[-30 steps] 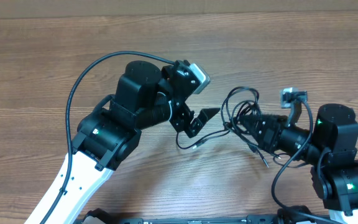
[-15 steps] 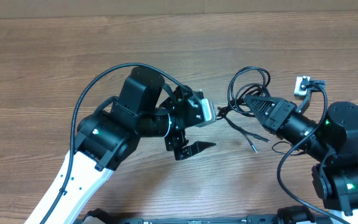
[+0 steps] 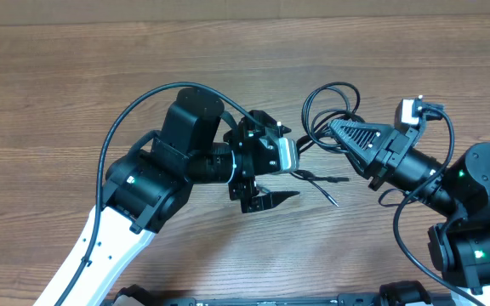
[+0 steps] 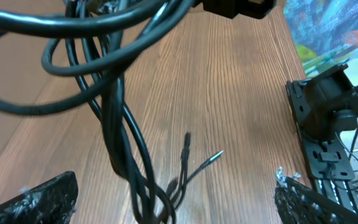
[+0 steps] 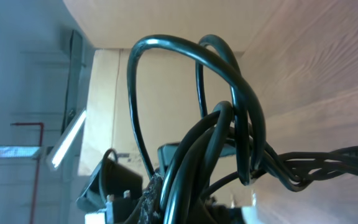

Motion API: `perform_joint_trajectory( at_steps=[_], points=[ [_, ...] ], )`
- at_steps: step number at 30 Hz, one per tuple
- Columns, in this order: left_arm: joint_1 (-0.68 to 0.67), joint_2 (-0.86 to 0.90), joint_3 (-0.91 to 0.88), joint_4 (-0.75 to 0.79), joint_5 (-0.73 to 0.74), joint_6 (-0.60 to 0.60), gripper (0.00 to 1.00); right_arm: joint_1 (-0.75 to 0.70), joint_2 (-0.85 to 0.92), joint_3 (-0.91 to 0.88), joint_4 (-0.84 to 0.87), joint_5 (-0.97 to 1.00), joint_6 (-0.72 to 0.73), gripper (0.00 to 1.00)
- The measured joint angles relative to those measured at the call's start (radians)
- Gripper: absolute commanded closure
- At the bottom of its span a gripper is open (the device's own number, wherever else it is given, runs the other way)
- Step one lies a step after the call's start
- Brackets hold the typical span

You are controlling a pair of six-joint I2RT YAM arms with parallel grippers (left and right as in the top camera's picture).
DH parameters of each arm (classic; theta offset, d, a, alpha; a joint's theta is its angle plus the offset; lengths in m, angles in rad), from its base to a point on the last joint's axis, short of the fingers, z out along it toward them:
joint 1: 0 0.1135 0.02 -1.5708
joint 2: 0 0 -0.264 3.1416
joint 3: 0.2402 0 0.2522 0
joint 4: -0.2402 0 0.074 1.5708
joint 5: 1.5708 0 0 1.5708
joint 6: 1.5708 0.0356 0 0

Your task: Untangle cables

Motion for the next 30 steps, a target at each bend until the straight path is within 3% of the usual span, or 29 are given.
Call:
perform_joint_trajectory(
  at_steps=[21,22,25,29,30],
  points=[
    [0.0,0.1,0.0,0.078,0.076,0.0,0.02,0.0,0.0,0.0,0.046,-0.114,0.124,0.96],
    [0.0,0.1,0.0,0.078,0.078,-0.001,0.07,0.0,0.0,0.0,0.046,-0.114,0.126,0.96],
    [0.0,0.1,0.0,0.077,0.082,-0.007,0.35,0.0,0.0,0.0,0.046,-0.115,0.132,0.96],
    [0.0,0.1,0.001,0.077,0.089,-0.002,0.96,0.0,0.0,0.0,0.047,-0.116,0.137,0.96],
    [0.0,0.1,0.001,0.076,0.089,-0.001,0.96,0.0,0.0,0.0,0.047,-0.116,0.136,0.96]
  ],
)
